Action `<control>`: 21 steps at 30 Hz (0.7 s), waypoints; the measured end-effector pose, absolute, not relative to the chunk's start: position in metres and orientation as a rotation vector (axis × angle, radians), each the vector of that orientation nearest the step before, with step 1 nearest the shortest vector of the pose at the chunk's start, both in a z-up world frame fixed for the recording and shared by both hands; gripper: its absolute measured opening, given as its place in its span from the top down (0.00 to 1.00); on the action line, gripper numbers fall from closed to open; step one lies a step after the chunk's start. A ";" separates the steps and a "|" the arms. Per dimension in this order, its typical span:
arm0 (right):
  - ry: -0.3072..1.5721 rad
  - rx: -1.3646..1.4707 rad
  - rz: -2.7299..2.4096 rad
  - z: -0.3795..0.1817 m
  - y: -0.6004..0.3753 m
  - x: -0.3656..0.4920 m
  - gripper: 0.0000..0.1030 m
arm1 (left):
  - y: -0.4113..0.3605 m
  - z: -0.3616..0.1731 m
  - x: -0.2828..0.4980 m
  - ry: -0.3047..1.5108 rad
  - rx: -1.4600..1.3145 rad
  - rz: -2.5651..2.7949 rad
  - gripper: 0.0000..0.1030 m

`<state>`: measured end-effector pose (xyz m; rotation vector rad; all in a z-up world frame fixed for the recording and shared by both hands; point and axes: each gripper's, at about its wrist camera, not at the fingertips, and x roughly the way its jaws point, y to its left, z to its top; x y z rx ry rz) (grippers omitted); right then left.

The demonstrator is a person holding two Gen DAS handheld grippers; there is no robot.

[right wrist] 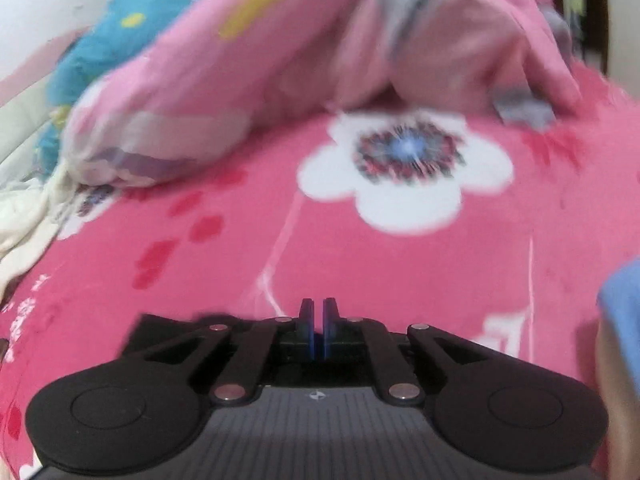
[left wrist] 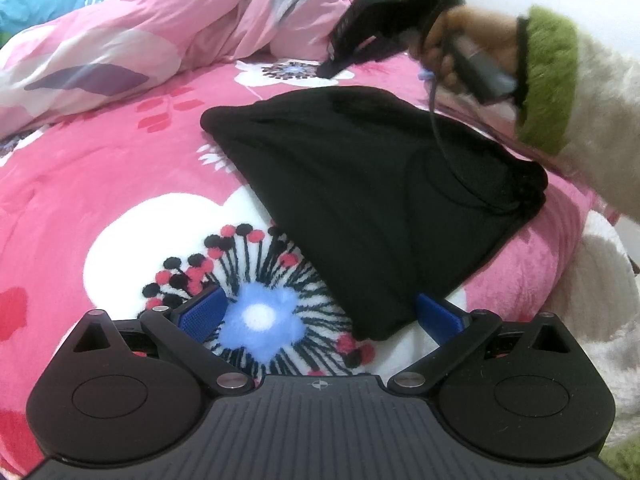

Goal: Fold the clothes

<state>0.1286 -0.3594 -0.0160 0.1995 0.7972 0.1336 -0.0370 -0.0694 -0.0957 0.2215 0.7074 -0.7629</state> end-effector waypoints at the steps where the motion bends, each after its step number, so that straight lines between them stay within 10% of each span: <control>1: 0.825 0.195 0.210 -0.012 -0.352 0.126 0.94 | -0.069 -0.096 -0.037 0.707 0.220 -0.765 0.00; 8: 0.957 0.224 0.206 -0.045 -0.334 0.160 1.00 | -0.067 -0.097 -0.038 0.702 0.226 -0.768 0.00; 19: 0.953 0.280 0.471 -0.031 -0.303 0.155 0.81 | -0.065 -0.098 -0.038 0.694 0.224 -0.779 0.00; 21: 0.969 0.289 0.385 -0.049 -0.300 0.171 0.99 | -0.065 -0.097 -0.038 0.694 0.224 -0.777 0.00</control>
